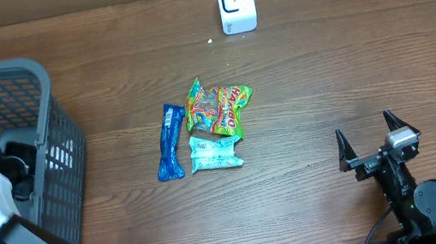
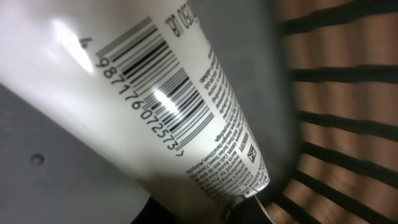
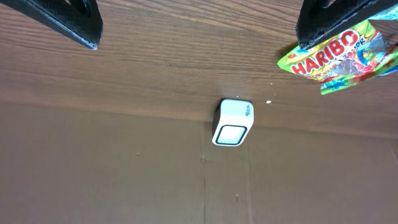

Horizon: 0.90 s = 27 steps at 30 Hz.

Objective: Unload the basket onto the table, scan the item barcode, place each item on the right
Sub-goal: 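Reach the left gripper into the basket and grasp the white tube, then carry the white tube out and set it right of the pouch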

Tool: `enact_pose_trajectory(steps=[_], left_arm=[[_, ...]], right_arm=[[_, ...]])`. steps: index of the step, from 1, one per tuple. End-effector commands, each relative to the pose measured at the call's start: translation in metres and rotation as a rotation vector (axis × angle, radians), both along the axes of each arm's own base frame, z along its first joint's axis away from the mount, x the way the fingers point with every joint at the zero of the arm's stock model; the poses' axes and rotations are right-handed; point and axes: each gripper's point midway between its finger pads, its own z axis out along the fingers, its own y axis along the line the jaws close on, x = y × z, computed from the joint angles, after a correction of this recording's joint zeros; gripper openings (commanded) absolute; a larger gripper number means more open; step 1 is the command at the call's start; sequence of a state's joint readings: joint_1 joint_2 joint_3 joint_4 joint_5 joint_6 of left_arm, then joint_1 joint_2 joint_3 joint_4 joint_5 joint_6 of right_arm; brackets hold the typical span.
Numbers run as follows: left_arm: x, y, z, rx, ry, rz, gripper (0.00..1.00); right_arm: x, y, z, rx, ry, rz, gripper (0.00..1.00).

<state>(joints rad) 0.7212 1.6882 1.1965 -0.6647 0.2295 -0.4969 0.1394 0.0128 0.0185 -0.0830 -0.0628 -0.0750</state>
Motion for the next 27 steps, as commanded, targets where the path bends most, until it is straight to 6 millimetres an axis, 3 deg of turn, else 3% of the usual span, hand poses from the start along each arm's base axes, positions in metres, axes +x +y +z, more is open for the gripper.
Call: enact_pose_trajectory(steps=[1,4,9,13,17,21,27], left_arm=[[0.019,0.009,0.124,0.255,-0.202,-0.1,0.04],[0.007,0.012,0.176,0.388,-0.221,-0.098,0.04],[-0.005,-0.005,0.244,0.503,-0.293,-0.161,0.04],[-0.005,-0.043,0.294,0.611,-0.365,-0.327,0.04],[0.007,-0.105,0.33,0.732,-0.442,-0.588,0.04],[0.023,-0.191,0.329,0.713,-0.517,-0.863,0.04],[0.039,-0.319,0.269,0.508,-0.475,-1.266,0.04]], right_arm=[[0.0,0.0,-0.002,0.0,-0.005,0.0,1.0],[0.0,0.0,-0.002,0.0,-0.005,0.0,1.0],[0.0,0.0,-0.002,-0.001,-0.005,0.0,1.0],[0.0,0.0,-0.002,0.0,-0.005,0.0,1.0],[0.0,0.0,-0.002,-0.001,-0.005,0.0,1.0],[0.0,0.0,-0.002,-0.001,-0.005,0.0,1.0],[0.0,0.001,-0.002,-0.001,-0.005,0.0,1.0]])
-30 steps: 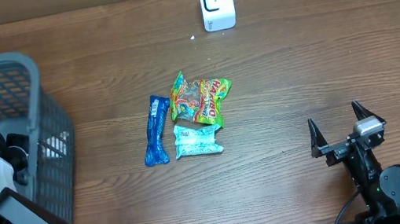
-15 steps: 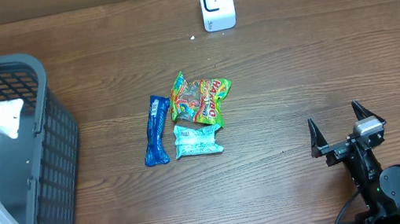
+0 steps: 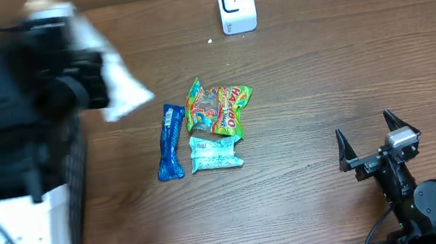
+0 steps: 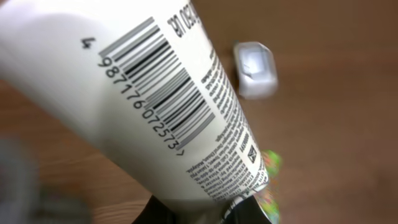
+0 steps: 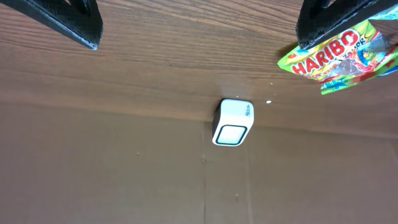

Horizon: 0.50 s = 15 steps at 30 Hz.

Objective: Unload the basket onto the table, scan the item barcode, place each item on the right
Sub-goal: 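Carry the white tube out and set it right of the pouch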

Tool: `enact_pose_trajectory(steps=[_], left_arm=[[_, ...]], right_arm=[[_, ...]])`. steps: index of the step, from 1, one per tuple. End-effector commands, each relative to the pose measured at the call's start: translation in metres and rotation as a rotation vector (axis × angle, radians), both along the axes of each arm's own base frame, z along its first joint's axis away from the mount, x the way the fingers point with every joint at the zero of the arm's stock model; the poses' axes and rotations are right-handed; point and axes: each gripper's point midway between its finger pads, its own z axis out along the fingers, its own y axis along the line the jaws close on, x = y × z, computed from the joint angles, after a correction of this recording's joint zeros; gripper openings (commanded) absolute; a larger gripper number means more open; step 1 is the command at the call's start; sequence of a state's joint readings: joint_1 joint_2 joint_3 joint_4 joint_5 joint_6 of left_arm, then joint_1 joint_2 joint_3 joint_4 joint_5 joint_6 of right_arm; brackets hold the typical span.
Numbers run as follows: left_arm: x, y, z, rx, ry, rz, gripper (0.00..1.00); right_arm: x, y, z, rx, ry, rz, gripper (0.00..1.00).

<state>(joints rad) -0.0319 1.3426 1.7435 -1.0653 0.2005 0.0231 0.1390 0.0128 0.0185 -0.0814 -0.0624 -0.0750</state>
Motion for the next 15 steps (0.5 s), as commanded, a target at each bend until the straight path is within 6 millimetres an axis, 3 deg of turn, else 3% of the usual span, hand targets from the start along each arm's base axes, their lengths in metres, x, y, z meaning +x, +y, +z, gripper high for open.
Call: enact_pose_trajectory(steps=[1,4,6,13,15], left_arm=[[0.008,-0.067,-0.025,-0.015,0.084,-0.207,0.04],[0.006,-0.134,-0.062,-0.088,0.219,-0.408,0.04],[0.008,-0.163,-0.089,-0.097,0.292,-0.478,0.04],[0.012,-0.236,-0.186,-0.126,0.532,-0.594,0.04],[0.012,-0.249,-0.207,-0.153,0.596,-0.573,0.04]], right_arm=[[0.0,0.001,-0.002,0.0,-0.004,0.001,1.0],[0.0,0.001,-0.002,0.0,-0.004,0.001,1.0],[0.0,0.001,-0.002,-0.001,-0.004,0.001,1.0],[0.0,0.001,-0.002,-0.001,-0.004,0.001,1.0],[0.0,0.001,-0.002,-0.001,-0.004,0.001,1.0]])
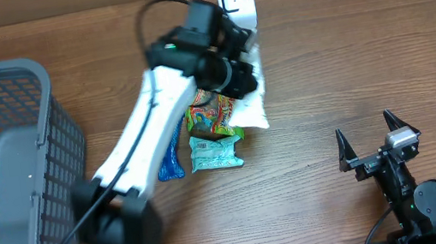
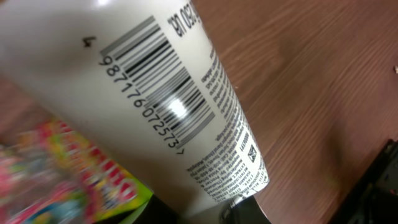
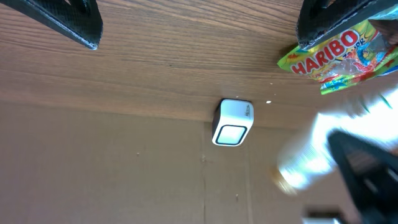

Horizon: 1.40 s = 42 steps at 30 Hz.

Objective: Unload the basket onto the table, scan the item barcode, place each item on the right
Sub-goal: 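Carry the white tube out and set it right of the pouch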

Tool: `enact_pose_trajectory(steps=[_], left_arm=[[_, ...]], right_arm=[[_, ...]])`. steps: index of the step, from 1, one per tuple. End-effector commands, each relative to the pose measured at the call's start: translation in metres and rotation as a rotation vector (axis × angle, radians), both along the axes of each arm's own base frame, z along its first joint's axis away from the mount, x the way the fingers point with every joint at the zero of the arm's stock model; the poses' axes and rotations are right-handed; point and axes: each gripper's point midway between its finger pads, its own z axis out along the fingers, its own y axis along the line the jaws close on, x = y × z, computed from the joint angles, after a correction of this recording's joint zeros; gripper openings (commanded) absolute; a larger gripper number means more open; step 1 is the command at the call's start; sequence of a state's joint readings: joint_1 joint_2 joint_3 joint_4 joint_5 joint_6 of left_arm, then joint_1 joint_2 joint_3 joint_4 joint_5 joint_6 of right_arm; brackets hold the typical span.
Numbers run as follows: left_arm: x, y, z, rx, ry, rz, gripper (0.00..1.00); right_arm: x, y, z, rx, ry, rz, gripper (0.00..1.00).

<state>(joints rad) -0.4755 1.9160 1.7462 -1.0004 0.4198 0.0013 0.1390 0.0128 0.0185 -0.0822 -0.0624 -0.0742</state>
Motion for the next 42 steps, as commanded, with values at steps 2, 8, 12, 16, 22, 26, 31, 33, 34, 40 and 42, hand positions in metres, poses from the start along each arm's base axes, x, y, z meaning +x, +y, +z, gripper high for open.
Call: enact_pose_trajectory(steps=[2,8,12,16,22,26,31,33,34,40,42], left_arm=[[-0.005,-0.037,-0.023,-0.084,0.141,0.031,0.04],[-0.012,-0.051,-0.082,-0.026,0.338,0.16,0.04],[-0.013,-0.06,-0.113,-0.005,0.367,0.146,0.05],[-0.007,-0.069,-0.124,-0.031,0.357,0.134,0.14],[-0.002,-0.071,-0.122,-0.048,0.337,0.132,0.48],[0.0,-0.073,-0.106,-0.064,0.313,0.108,0.68],[0.02,-0.06,-0.044,-0.07,0.179,0.124,0.75],[0.029,-0.045,-0.01,-0.054,0.098,0.157,0.75],[0.032,-0.037,0.005,-0.047,0.063,0.171,0.75],[0.031,0.037,0.093,0.045,-0.122,0.319,0.76],[0.024,0.073,0.12,0.078,-0.177,0.391,0.77]], right_arm=[[0.0,0.001,-0.002,-0.001,-0.005,0.001,1.0],[0.0,0.001,-0.002,-0.001,-0.005,0.001,1.0],[0.0,0.001,-0.002,-0.001,-0.005,0.001,1.0],[0.0,0.001,-0.002,-0.001,-0.005,0.001,1.0],[0.0,0.001,-0.002,-0.001,-0.005,0.001,1.0],[0.0,0.001,-0.002,-0.001,-0.005,0.001,1.0],[0.0,0.001,-0.002,-0.001,-0.005,0.001,1.0],[0.0,0.001,-0.002,-0.001,-0.005,0.001,1.0],[0.0,0.001,-0.002,-0.001,-0.005,0.001,1.0],[0.0,0.001,-0.002,-0.001,-0.005,0.001,1.0],[0.0,0.001,-0.002,-0.001,-0.005,0.001,1.0]])
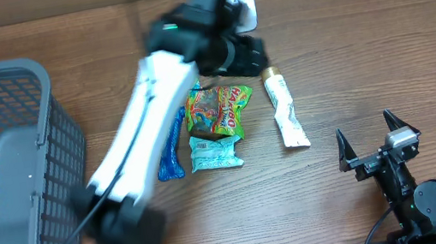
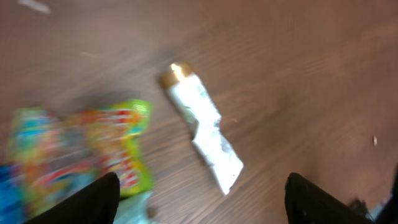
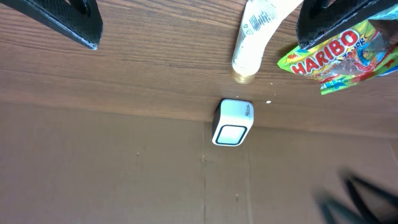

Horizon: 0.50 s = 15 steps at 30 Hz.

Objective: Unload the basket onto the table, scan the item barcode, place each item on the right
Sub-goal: 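Carry the white tube out and set it right of the pouch, then withdraw the left gripper to hover beside the basket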

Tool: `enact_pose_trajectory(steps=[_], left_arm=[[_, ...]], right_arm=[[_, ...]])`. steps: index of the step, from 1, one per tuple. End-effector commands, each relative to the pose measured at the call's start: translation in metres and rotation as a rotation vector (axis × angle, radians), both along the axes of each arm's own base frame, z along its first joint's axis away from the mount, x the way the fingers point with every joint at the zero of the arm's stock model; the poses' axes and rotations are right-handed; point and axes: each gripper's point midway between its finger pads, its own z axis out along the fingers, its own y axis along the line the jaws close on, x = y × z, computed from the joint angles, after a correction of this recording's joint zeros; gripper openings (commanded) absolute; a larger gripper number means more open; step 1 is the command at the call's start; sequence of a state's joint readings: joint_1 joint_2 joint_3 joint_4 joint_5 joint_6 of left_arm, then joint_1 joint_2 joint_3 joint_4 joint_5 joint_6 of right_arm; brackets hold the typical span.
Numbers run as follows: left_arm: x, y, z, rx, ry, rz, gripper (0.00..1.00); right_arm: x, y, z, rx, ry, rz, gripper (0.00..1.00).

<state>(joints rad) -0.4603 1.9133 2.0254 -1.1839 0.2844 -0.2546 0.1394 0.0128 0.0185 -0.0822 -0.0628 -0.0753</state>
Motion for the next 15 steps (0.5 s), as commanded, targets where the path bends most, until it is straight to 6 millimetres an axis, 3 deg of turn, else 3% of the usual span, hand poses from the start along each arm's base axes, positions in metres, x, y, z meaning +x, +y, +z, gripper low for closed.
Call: enact_pose_trajectory(steps=[1,4,7,15], left_arm=[[-0.001,0.066,0.057,0.104,-0.166,0.132,0.77],[-0.012,0.11,0.076,0.189,-0.209,0.2,0.78],[-0.023,0.139,0.071,0.28,-0.186,0.184,0.74],[-0.057,0.185,-0.013,0.516,0.101,0.148,0.66]], right_arm=[[0.0,0.0,-0.002,0.0,-0.004,0.0,1.0],[0.0,0.0,-0.002,0.0,-0.004,0.0,1.0],[0.0,0.0,-0.002,0.0,-0.004,0.0,1.0],[0.0,0.0,-0.002,0.0,-0.004,0.0,1.0]])
